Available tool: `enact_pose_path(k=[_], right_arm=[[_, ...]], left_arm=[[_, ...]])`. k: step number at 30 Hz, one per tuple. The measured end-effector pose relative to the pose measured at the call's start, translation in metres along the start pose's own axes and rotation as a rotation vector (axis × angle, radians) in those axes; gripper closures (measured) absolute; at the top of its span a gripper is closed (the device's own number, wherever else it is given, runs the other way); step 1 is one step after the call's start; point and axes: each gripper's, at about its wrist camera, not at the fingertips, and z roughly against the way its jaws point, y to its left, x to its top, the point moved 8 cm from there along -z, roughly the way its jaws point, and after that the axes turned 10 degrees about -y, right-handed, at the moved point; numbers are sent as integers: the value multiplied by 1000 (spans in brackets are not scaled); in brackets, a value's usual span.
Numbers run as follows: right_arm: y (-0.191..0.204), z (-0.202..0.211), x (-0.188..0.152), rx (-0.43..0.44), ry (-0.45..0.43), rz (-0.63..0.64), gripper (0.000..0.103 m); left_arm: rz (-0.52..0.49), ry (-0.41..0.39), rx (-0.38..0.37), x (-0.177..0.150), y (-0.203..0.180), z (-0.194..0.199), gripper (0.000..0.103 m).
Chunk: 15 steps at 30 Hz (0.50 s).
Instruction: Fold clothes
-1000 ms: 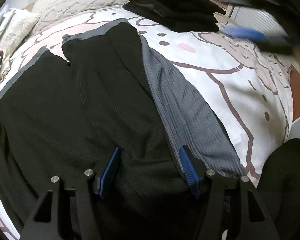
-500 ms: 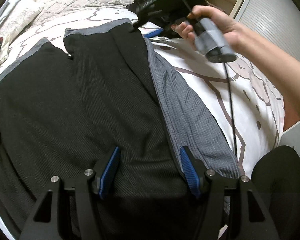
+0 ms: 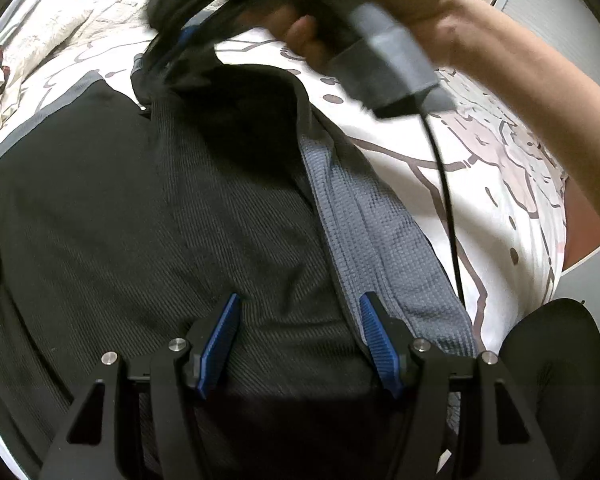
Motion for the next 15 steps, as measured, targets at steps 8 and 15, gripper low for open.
enact_pose_path(k=[8,15], right_arm=[[-17,33,-5,129,-15,-199,96],[-102,86,16,2,-196,-465,60]], left_arm=[[13,-4,-8,1,0,-1,42],[19,-4,-10,-1,0,0,41]])
